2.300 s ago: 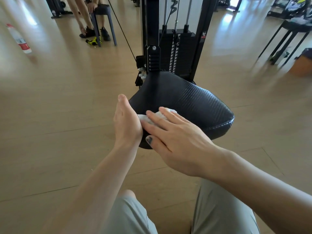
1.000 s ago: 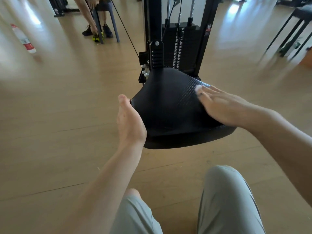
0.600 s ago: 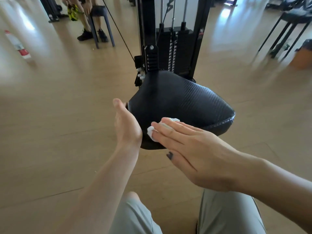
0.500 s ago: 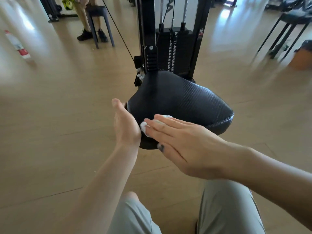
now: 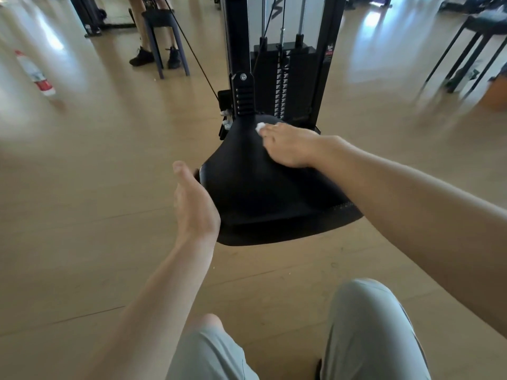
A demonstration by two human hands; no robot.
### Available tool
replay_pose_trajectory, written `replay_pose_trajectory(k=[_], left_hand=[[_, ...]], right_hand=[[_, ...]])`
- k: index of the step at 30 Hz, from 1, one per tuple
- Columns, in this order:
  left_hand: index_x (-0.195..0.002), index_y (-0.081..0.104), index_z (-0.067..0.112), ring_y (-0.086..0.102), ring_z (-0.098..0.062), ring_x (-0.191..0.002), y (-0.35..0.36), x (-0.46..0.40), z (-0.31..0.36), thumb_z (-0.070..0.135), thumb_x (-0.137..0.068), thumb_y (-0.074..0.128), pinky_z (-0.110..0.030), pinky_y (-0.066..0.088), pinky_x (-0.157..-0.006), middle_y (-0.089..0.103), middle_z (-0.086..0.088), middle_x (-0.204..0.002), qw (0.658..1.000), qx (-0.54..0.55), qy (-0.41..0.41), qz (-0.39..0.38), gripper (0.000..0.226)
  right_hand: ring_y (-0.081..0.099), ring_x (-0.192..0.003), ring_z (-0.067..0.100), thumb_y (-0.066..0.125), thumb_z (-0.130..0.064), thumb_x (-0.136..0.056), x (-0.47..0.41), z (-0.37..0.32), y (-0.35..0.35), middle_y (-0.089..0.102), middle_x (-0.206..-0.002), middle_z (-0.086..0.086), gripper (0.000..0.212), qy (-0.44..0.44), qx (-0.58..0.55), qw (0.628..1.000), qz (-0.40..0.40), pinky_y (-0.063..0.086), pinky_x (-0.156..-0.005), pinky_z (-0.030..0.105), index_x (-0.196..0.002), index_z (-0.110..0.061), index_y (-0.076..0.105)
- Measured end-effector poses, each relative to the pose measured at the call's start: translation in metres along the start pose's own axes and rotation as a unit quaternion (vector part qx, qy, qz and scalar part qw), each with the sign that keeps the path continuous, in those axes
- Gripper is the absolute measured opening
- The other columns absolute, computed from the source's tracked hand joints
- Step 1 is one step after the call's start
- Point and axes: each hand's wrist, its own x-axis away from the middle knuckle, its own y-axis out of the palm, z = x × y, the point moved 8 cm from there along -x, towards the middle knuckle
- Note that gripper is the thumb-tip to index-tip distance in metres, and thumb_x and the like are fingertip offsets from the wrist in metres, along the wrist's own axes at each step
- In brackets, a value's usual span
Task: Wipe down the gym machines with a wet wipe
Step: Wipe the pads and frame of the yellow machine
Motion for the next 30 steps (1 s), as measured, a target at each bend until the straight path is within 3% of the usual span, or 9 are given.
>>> replay_pose_trajectory(k=[4,8,12,15,19,21,24,27,30], left_hand=[[-0.069,0.058,0.021,0.057,-0.022,-0.078,0.000,0.001,0.000,0.065,-0.097,0.009,-0.035,0.042,-0.072,0.063,0.004,-0.072,1.000,-0.021,0.001,-0.009,0.072],[-0.100,0.056,0.008,0.062,-0.033,-0.101,-0.010,-0.002,-0.012,0.075,-0.085,0.013,-0.045,0.048,-0.091,0.066,-0.016,-0.102,0.995,-0.071,-0.055,0.035,0.081],[-0.132,0.052,0.017,0.042,-0.033,-0.139,0.001,0.018,0.021,0.061,-0.097,0.009,-0.051,0.031,-0.116,0.049,-0.009,-0.148,0.964,-0.258,-0.052,0.038,0.071],[-0.153,0.035,0.015,0.037,-0.035,-0.141,0.025,0.039,0.061,0.059,-0.099,0.011,-0.051,0.029,-0.117,0.041,-0.014,-0.154,0.927,-0.369,-0.071,0.019,0.073],[-0.155,0.032,0.022,0.032,-0.029,-0.146,0.070,0.067,0.123,0.062,-0.093,0.027,-0.048,0.026,-0.119,0.033,-0.007,-0.160,0.917,-0.379,-0.117,-0.049,0.074],[-0.155,0.034,0.026,0.033,-0.024,-0.146,0.098,0.084,0.159,0.053,-0.098,0.038,-0.038,0.028,-0.113,0.038,0.002,-0.157,0.914,-0.362,-0.137,-0.124,0.063],[-0.144,0.048,0.035,0.048,-0.016,-0.132,0.142,0.121,0.216,0.041,-0.101,0.047,-0.033,0.034,-0.111,0.055,0.020,-0.128,0.891,-0.339,-0.171,-0.250,0.044],[-0.116,0.063,0.039,0.062,-0.013,-0.115,0.181,0.159,0.262,0.040,-0.101,0.048,-0.039,0.050,-0.104,0.063,0.011,-0.126,0.862,-0.330,-0.190,-0.335,0.021],[-0.115,0.067,0.029,0.068,-0.016,-0.104,0.219,0.192,0.302,0.034,-0.103,0.051,-0.039,0.058,-0.095,0.069,0.003,-0.116,0.835,-0.347,-0.177,-0.387,0.021]], right_hand=[[0.035,-0.147,0.027,0.015,-0.024,-0.107,0.040,0.056,-0.001,0.038,-0.160,0.008,0.051,0.052,0.004,0.998,0.029,0.027,-0.120,0.044,-0.151,-0.011,0.035],[0.029,-0.149,0.030,0.020,-0.030,-0.108,0.091,0.065,0.009,0.034,-0.161,0.010,0.054,0.096,0.014,0.994,0.040,0.025,-0.122,0.045,-0.156,-0.008,0.031],[0.029,-0.146,0.022,0.025,-0.041,-0.107,0.144,0.019,0.005,0.036,-0.158,0.004,0.061,0.079,0.004,0.995,0.061,0.028,-0.119,0.033,-0.158,-0.008,0.026],[0.044,-0.134,0.016,0.039,-0.046,-0.105,0.164,-0.023,-0.009,0.055,-0.138,-0.006,0.051,0.041,-0.091,0.995,0.000,0.045,-0.106,0.034,-0.146,-0.017,0.048],[0.063,-0.106,0.019,0.062,-0.024,-0.094,0.184,-0.025,-0.050,0.071,-0.112,-0.004,0.026,0.092,-0.294,0.939,-0.151,0.052,-0.085,0.026,-0.116,-0.025,0.075],[0.066,-0.092,0.019,0.067,-0.017,-0.086,0.200,-0.009,-0.094,0.070,-0.094,-0.003,0.018,0.157,-0.400,0.895,-0.118,0.053,-0.074,0.027,-0.100,-0.024,0.076],[0.067,-0.094,0.019,0.073,-0.014,-0.083,0.233,0.014,-0.158,0.072,-0.097,0.002,0.021,0.228,-0.504,0.830,-0.070,0.053,-0.076,0.028,-0.103,-0.019,0.076],[0.069,-0.100,0.024,0.077,-0.013,-0.076,0.273,0.031,-0.212,0.075,-0.105,0.013,0.025,0.255,-0.532,0.806,-0.049,0.057,-0.083,0.037,-0.101,-0.016,0.079],[0.065,-0.086,0.015,0.077,-0.007,-0.079,0.321,0.047,-0.262,0.075,-0.102,0.014,0.025,0.275,-0.533,0.799,-0.037,0.053,-0.071,0.025,-0.103,-0.011,0.078]])
